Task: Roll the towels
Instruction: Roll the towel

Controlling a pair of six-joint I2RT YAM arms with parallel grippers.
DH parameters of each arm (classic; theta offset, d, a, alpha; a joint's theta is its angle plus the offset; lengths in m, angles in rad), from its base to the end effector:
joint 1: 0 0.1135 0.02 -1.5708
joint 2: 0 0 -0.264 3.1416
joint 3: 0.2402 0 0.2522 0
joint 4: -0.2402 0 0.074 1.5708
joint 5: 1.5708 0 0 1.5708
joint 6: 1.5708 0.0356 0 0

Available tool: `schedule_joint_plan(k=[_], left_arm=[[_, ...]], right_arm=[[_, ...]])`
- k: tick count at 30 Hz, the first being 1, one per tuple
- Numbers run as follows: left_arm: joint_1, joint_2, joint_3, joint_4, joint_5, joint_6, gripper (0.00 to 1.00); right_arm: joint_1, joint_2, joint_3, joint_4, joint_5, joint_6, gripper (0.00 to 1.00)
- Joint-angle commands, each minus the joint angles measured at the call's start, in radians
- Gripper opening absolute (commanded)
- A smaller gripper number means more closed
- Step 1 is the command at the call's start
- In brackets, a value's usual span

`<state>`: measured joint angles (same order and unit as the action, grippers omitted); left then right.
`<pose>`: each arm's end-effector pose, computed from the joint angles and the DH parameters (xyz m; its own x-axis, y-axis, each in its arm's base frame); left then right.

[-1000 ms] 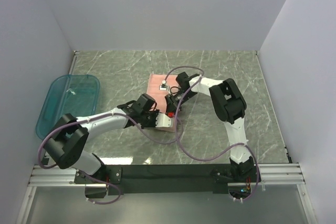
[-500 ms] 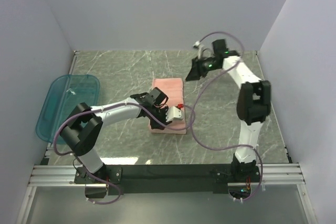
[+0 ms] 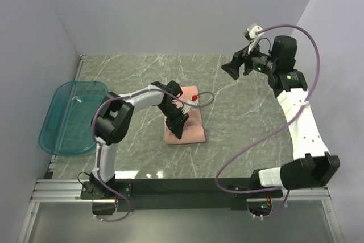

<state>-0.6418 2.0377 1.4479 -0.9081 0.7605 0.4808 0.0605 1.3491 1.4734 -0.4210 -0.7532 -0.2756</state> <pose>0.2921 -0.2490 0.1633 -0.4891 0.7839 -0.3825 0.7897 0.2117 -0.5758 0.2912 0.0420 0.4317 -0.0911 -0.2044 -0.9746 -0.7501 0.6578 -0.0678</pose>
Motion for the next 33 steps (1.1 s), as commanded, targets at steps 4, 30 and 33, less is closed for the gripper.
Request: schedule_joint_plan(k=[4, 30, 33], left_arm=[[0.086, 0.294, 0.143, -0.270, -0.059, 0.035, 0.08], [0.133, 0.484, 0.353, -0.302, -0.099, -0.111, 0.22], [0.146, 0.480, 0.330, -0.288, -0.098, -0.126, 0.22]], right_arm=[[-0.002, -0.100, -0.010, -0.335, 0.031, -0.302, 0.92], [0.602, 0.317, -0.304, -0.243, 0.293, -0.731, 0.68], [0.619, 0.363, -0.318, -0.243, 0.284, -0.741, 0.58]])
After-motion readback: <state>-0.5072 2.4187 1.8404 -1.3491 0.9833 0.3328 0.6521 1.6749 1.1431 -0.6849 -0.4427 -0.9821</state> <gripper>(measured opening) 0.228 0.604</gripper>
